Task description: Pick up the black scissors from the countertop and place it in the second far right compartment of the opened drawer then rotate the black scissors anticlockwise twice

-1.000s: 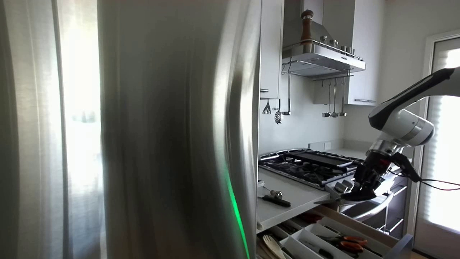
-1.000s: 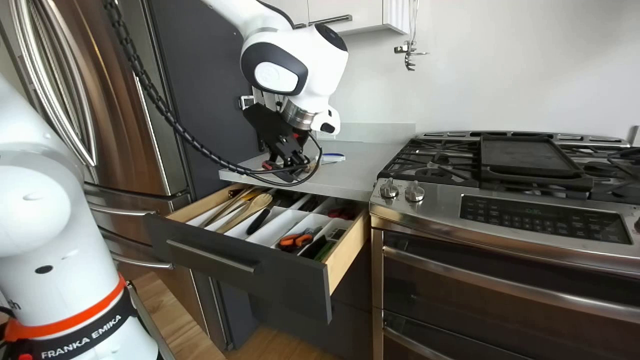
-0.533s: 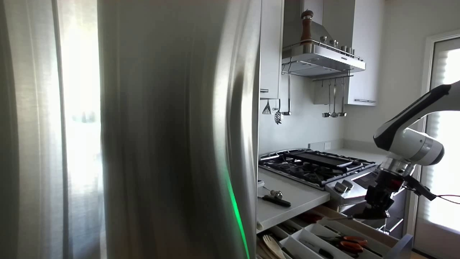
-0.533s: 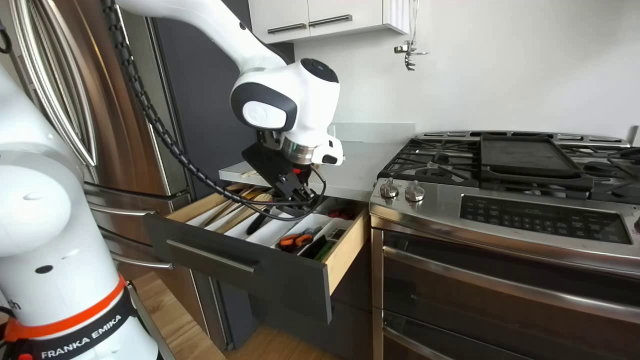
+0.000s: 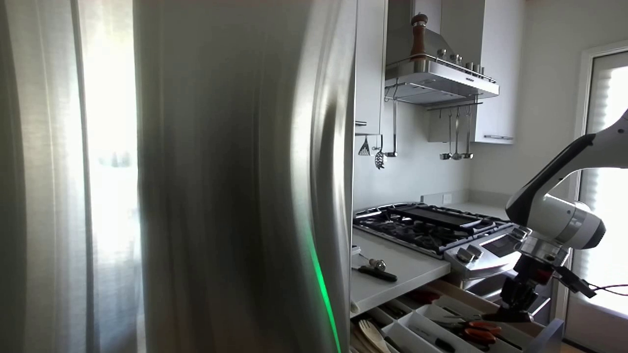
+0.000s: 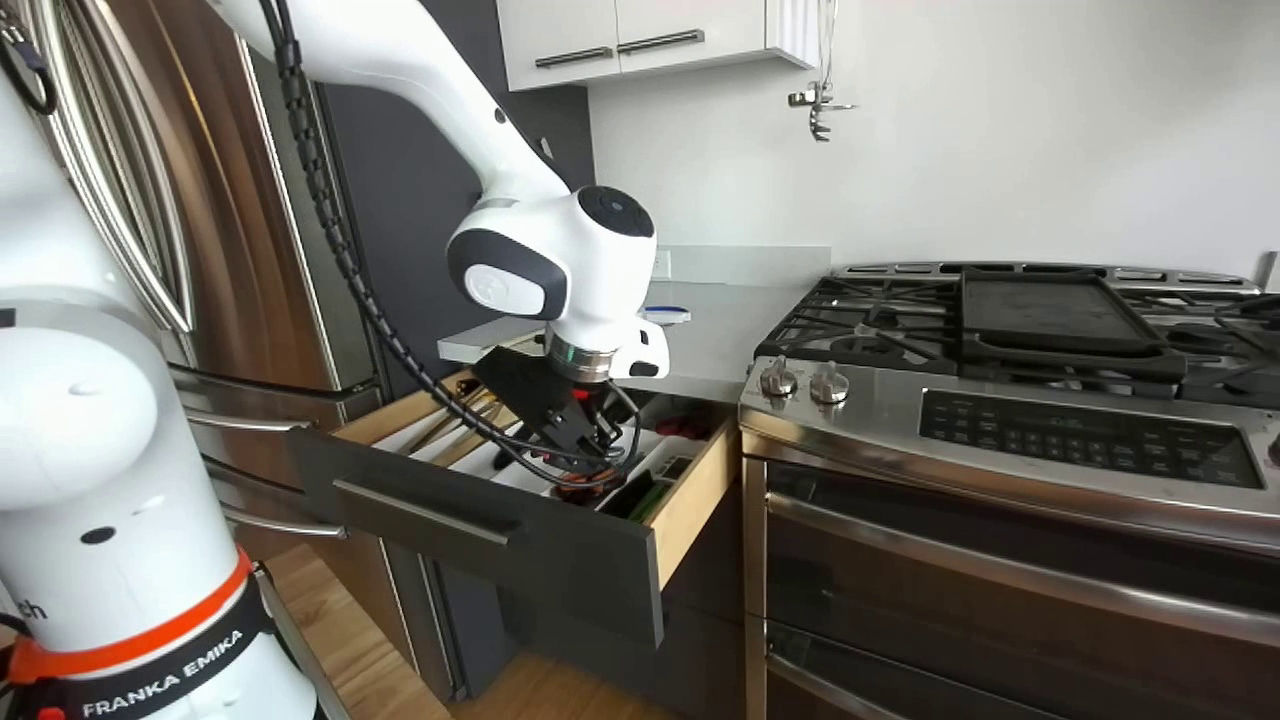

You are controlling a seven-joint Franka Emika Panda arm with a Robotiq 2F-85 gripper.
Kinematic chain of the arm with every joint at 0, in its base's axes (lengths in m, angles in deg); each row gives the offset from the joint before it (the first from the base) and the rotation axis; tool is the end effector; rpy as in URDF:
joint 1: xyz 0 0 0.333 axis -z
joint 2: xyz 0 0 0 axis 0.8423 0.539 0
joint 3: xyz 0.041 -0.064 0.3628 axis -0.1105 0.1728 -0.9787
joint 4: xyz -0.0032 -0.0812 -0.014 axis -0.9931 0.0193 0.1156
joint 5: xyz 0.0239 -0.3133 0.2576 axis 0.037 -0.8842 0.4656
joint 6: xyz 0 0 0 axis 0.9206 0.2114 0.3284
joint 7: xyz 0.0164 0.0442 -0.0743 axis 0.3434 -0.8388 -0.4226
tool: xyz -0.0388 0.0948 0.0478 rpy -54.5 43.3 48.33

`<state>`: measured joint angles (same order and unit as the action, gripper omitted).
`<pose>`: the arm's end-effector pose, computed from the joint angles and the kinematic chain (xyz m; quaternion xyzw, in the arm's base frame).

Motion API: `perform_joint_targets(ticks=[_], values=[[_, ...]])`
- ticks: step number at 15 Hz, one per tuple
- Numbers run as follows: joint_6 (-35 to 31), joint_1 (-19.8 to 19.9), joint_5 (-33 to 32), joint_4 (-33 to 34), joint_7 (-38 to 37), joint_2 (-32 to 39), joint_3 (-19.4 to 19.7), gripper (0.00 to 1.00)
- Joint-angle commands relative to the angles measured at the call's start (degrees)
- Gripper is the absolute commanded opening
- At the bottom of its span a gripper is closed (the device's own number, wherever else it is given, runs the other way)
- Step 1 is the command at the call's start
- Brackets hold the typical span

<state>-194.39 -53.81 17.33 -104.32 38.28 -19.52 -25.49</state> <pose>0.3697 -0.0725 0.2873 -0.9638 -0.0602 -0.0677 0.2507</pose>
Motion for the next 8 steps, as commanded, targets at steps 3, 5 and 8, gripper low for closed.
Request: perform_joint_targets(ticks=[3, 5, 8], values=[[-3.5, -2.0, 8.9, 1.8, 10.1, 5.2, -2.0, 0.21], [-5.9, -2.4, 12.3, 3.0, 13.0, 7.5, -3.4, 0.21], [-9.4, -2.7, 16.6, 4.9, 16.3, 10.5, -5.4, 0.21]])
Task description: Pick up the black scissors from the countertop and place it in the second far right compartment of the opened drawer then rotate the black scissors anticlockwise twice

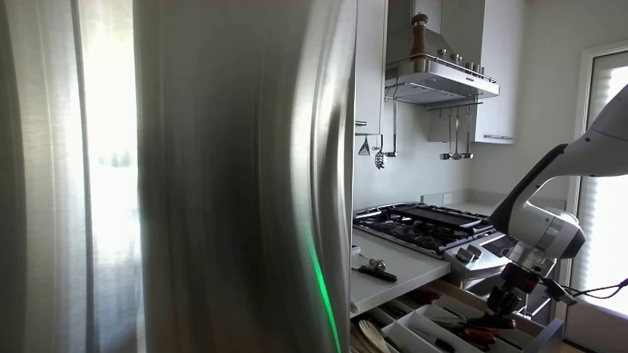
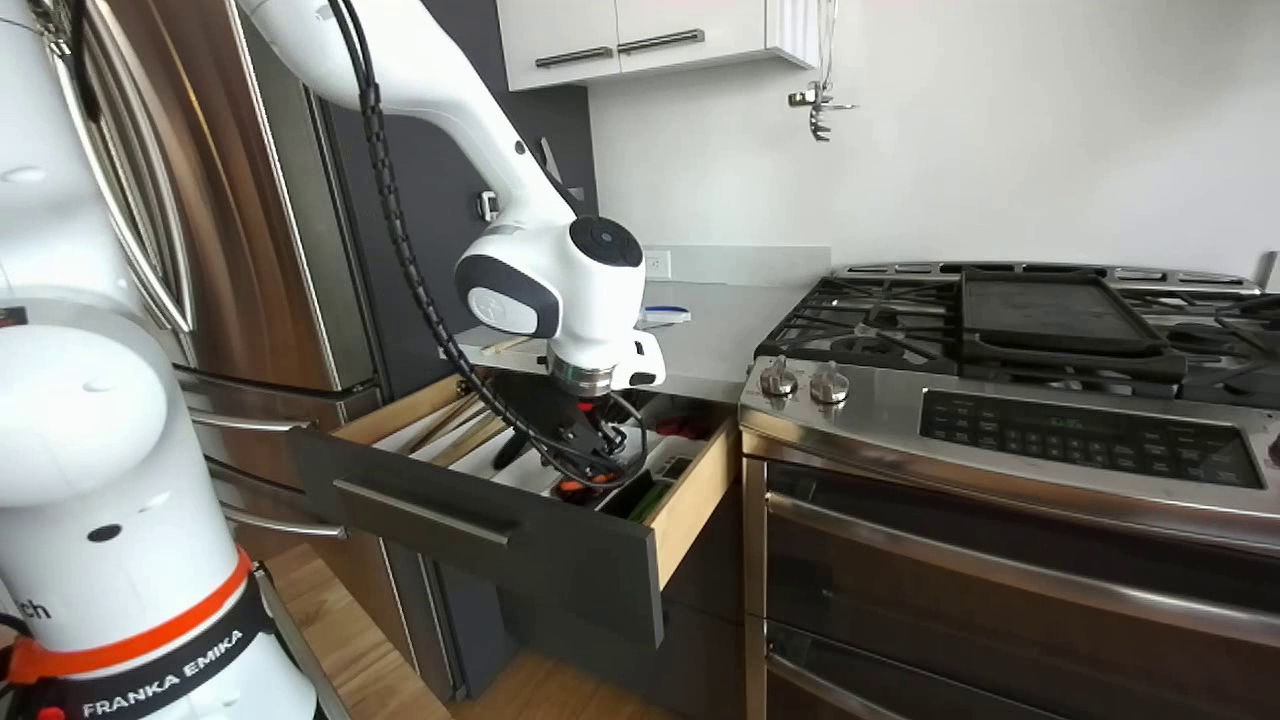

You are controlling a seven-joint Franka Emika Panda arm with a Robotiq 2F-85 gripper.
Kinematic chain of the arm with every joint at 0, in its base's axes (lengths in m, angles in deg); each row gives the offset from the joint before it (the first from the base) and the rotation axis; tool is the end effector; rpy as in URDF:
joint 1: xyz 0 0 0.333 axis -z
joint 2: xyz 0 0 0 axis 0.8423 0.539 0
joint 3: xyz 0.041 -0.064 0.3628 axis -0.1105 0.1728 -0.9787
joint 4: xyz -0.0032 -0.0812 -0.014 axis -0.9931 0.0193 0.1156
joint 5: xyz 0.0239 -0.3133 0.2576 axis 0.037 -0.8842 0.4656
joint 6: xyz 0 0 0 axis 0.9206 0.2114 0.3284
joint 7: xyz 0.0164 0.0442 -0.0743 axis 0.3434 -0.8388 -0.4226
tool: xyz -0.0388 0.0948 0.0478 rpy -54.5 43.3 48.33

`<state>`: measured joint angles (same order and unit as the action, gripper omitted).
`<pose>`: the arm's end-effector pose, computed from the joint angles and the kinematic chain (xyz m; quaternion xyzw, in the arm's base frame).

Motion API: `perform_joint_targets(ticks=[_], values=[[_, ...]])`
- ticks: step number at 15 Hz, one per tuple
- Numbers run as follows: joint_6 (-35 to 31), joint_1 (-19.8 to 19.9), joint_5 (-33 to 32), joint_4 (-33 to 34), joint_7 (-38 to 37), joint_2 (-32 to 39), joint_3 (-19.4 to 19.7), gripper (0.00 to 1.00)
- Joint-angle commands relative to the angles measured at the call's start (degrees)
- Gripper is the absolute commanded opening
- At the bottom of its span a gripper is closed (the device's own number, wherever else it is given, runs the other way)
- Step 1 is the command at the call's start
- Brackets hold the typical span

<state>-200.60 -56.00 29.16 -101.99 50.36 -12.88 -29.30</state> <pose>0.3932 -0.0489 0.2609 -0.9596 -0.1031 -0.1043 0.2402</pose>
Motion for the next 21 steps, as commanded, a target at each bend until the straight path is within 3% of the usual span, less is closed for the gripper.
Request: perform_joint_targets(ticks=[1, 8, 13, 14, 16, 19, 21], values=[[-4.5, -1.2, 6.4, 3.4, 5.5, 5.2, -1.7, 0.21], [-7.3, -1.6, 16.8, 8.2, 12.9, 11.7, -4.5, 0.21], [-8.9, -2.1, 20.3, 10.6, 13.6, 13.9, -6.0, 0.21], [-8.7, -2.1, 20.0, 10.8, 13.2, 14.0, -6.1, 0.71], [-8.2, -2.3, 17.6, 10.4, 10.8, 13.3, -6.0, 0.77], [-7.8, -3.0, 13.1, 8.6, 5.0, 10.5, -5.6, 1.00], [-7.9, -3.0, 8.7, 7.4, -0.3, 8.6, -5.5, 1.00]])
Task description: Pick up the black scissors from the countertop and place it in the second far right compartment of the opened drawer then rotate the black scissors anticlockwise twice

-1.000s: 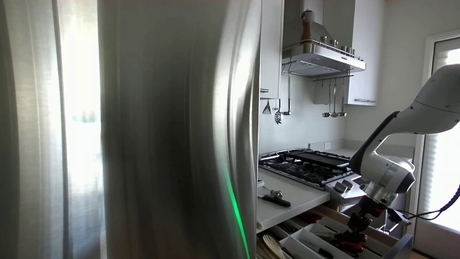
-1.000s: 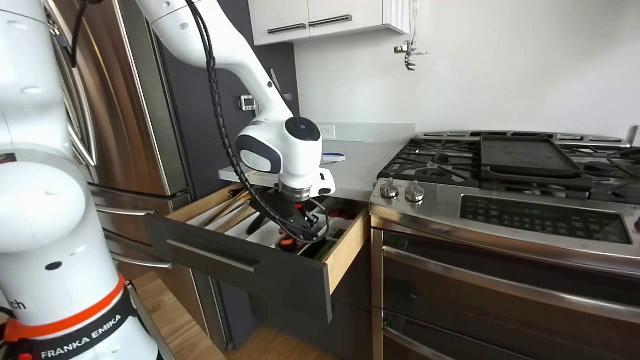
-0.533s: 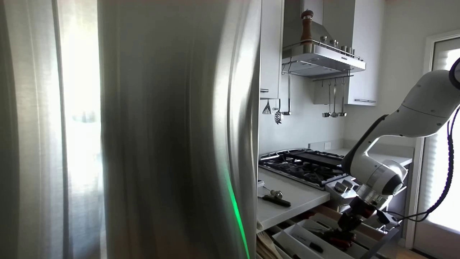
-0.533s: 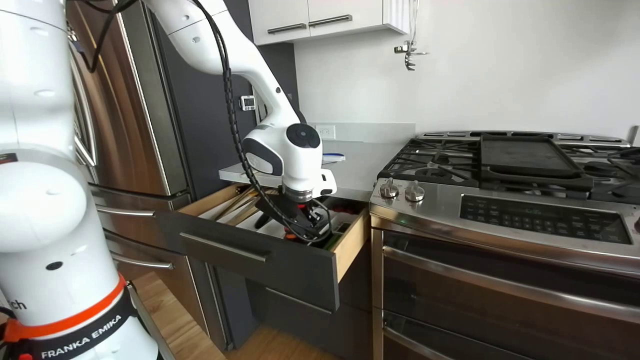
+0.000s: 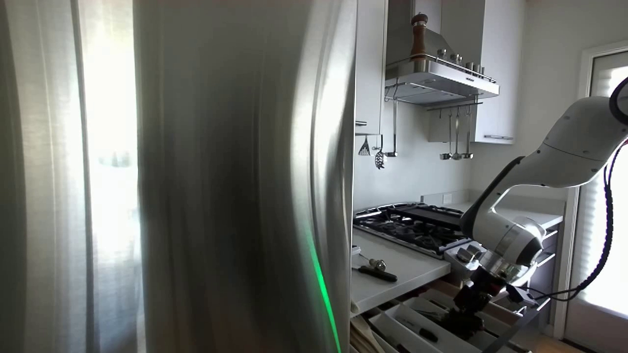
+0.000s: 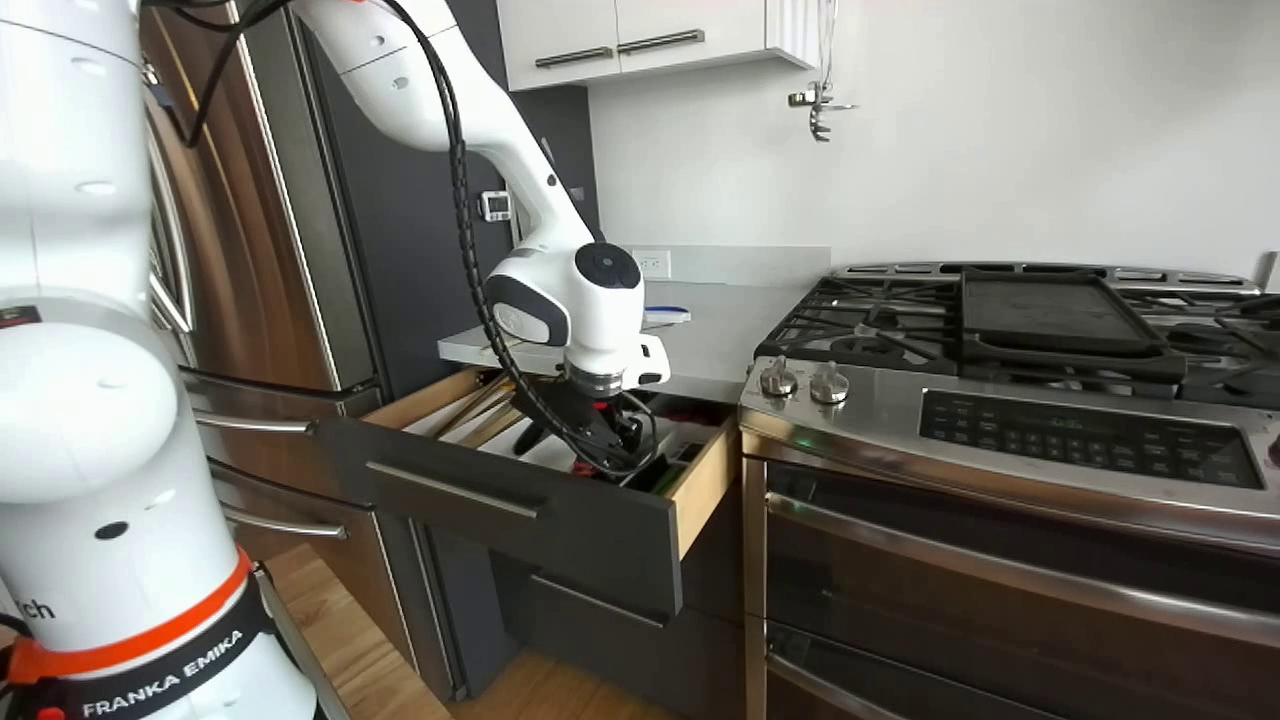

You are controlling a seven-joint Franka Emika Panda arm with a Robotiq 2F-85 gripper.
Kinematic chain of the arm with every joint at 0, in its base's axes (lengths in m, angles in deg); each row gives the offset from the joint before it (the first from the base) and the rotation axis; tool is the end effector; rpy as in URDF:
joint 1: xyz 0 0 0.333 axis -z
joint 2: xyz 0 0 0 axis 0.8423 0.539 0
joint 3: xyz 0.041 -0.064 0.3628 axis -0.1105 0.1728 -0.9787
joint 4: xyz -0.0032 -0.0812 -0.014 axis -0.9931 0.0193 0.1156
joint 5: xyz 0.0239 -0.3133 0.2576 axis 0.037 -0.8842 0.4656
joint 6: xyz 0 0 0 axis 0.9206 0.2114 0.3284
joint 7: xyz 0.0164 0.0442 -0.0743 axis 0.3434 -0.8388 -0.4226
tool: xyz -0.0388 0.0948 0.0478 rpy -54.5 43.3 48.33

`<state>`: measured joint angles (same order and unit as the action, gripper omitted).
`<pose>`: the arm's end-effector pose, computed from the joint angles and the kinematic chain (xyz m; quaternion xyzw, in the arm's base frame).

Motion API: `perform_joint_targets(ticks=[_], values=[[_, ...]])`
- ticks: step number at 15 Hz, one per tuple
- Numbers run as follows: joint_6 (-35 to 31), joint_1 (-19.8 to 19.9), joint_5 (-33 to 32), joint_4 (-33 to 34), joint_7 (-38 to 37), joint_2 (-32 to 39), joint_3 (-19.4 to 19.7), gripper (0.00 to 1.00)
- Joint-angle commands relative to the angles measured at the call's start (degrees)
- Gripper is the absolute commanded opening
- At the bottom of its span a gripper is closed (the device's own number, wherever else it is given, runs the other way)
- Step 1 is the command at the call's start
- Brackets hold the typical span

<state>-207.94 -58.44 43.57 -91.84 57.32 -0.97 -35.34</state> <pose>0.4609 -0.0060 0.2311 -0.9579 -0.1015 -0.1445 0.2262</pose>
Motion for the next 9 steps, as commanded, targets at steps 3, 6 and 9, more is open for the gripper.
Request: perform_joint_targets(ticks=[3, 6, 9], values=[[0.5, 0.0, -11.9, -4.4, -14.8, -7.7, 0.5, 1.00], [1.5, 0.3, -16.4, -5.9, -20.5, -12.0, 0.3, 1.00], [2.2, 0.4, -21.7, -7.3, -27.7, -16.1, 0.4, 1.00]])
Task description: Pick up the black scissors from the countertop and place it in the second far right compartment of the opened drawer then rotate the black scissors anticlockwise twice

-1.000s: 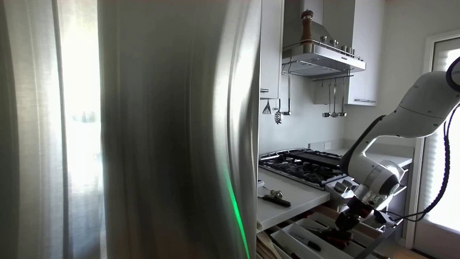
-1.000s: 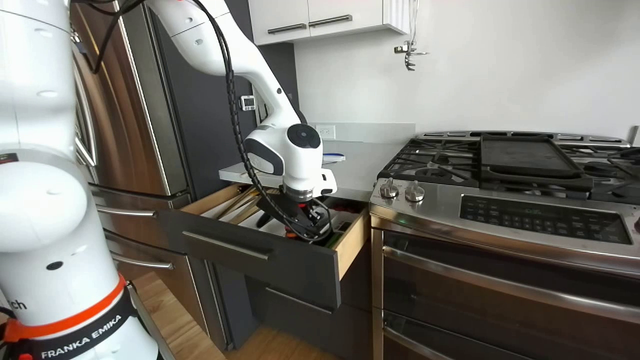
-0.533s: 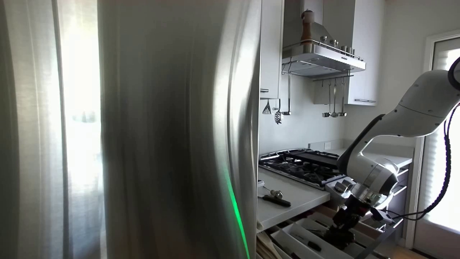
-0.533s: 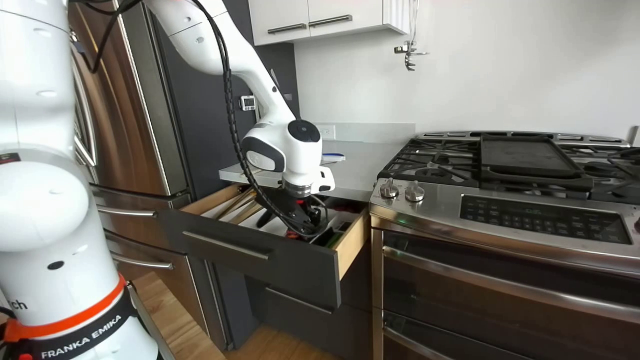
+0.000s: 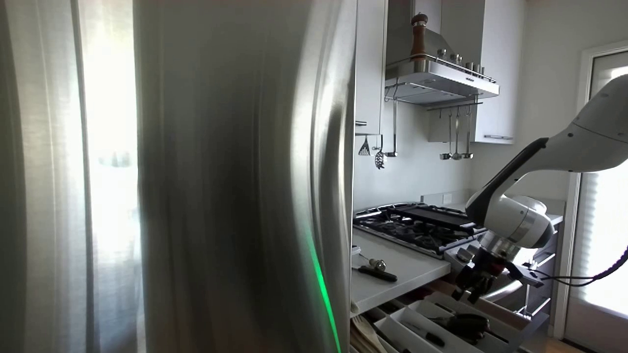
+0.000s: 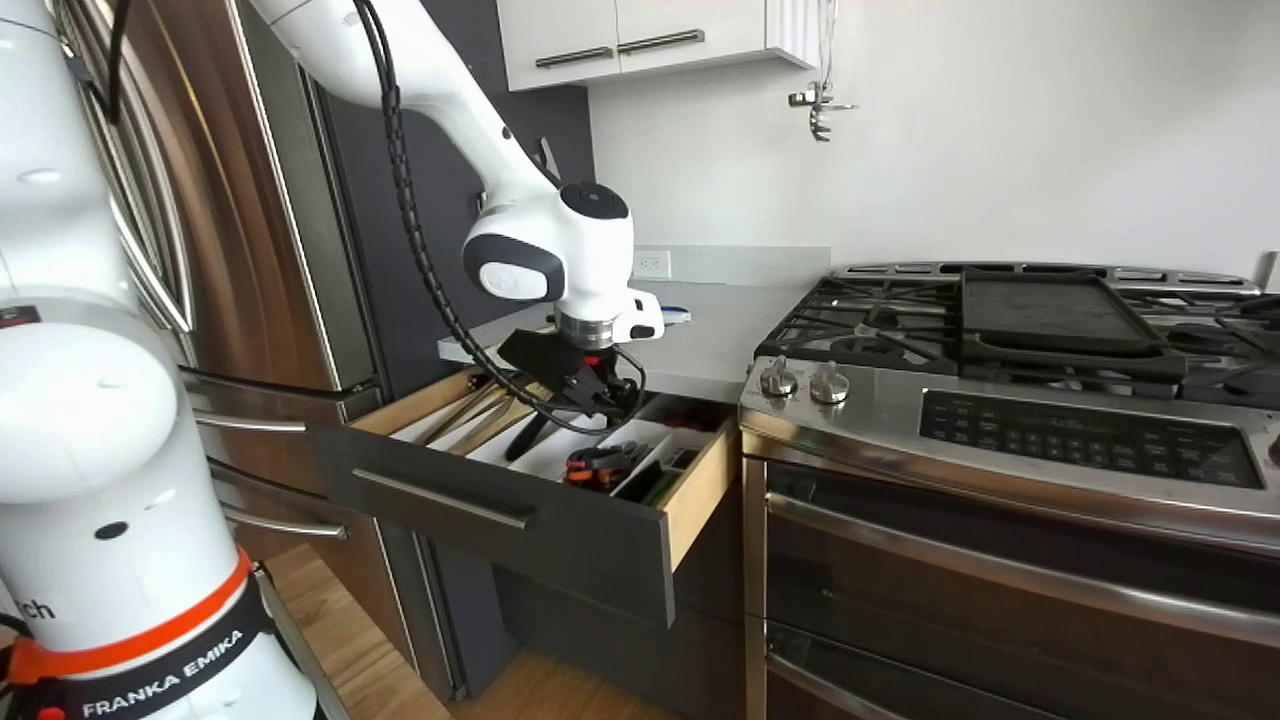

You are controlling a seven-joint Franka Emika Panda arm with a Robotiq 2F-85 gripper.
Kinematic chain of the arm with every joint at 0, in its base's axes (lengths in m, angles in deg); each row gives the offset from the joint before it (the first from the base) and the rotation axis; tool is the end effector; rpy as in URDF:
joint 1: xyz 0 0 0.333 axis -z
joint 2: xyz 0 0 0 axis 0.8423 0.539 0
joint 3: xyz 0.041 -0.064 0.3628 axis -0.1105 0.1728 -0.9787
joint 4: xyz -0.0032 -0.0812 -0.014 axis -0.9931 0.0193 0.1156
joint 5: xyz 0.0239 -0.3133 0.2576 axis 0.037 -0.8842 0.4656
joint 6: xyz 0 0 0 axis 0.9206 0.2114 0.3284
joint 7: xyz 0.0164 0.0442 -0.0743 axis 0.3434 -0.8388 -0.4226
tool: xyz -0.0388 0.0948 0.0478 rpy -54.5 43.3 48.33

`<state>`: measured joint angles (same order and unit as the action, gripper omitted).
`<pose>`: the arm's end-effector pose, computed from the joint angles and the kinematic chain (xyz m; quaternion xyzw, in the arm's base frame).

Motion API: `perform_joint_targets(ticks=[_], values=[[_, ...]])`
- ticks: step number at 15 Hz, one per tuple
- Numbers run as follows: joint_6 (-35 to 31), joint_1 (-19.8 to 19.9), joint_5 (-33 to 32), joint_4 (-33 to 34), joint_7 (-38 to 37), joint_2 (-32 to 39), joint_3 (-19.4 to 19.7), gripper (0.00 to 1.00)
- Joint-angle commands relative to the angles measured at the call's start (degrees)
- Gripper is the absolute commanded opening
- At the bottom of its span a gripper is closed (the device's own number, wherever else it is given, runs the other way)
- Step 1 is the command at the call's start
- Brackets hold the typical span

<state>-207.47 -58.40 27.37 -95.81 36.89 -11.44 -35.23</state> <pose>0.4488 -0.0039 0.2934 -0.9684 -0.0711 -0.1290 0.2013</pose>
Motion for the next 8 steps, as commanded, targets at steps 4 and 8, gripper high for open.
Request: perform_joint_targets(ticks=[4, 8], values=[[5.9, 0.7, -12.2, -4.3, -20.2, -10.5, 0.8, 1.00], [9.1, 0.6, -17.2, -3.6, -27.9, -13.4, 1.8, 1.00]])
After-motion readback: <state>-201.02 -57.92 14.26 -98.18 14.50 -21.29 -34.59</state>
